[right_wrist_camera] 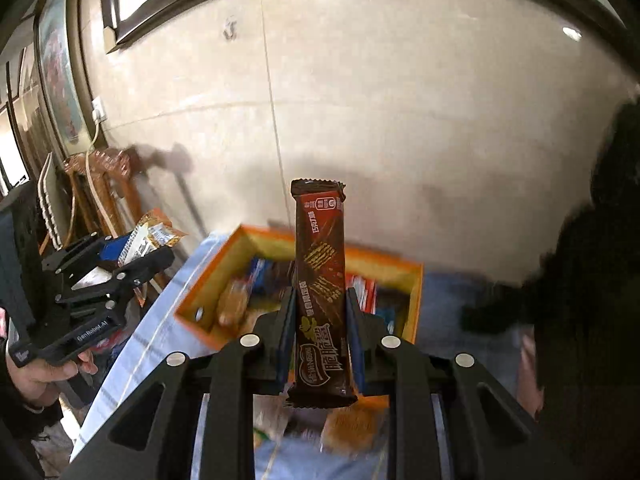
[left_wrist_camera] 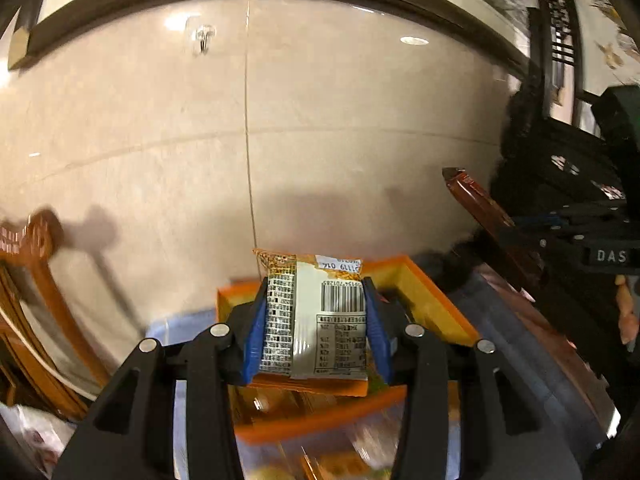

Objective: Organize snacks
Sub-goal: 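Drop chocolate bar with right tool while left tool drops white packet into box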

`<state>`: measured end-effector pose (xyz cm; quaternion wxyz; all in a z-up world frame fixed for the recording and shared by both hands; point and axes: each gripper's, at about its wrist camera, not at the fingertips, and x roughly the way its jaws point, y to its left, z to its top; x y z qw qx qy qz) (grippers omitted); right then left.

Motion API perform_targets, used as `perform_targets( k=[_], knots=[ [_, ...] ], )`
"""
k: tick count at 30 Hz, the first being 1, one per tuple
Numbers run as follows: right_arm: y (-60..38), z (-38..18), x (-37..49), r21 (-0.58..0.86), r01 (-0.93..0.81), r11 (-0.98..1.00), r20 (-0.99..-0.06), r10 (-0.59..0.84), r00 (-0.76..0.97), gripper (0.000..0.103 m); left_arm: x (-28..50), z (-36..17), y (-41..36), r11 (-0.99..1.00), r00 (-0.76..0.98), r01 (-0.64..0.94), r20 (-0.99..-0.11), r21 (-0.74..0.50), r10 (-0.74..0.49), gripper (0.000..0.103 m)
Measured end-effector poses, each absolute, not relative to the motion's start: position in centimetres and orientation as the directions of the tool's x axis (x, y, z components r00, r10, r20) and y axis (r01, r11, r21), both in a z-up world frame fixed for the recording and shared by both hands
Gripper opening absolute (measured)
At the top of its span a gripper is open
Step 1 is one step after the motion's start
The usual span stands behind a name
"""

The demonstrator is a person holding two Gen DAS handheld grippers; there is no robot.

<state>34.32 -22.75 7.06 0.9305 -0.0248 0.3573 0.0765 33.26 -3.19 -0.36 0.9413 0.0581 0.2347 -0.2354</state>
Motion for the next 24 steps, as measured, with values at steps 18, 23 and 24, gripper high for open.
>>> perform_targets(
  k=[18, 23, 24],
  knots=[
    [-27.4, -1.3, 31.4, 0.012, -0.042, 0.999, -0.750, 0.037, 0.660, 0.081, 31.6, -9.3, 1.4, 0.925, 0.759, 0.380, -0.574, 0.006, -0.308, 0.099],
    [-27.2, -8.8, 27.9, 0.016, 0.046, 0.999, -0.837, -0.012, 0.548, 0.085, 27.6, -16.2, 3.2, 0.926, 0.706, 0.375, -0.661, 0.043, -0.255, 0.099],
    [-27.0, -9.9, 27.7, 0.014, 0.055, 0.998, -0.848, -0.018, 0.529, 0.085, 27.3, -17.6, 3.4, 0.931, 0.694, 0.361, -0.682, 0.051, -0.232, 0.099]
  ],
)
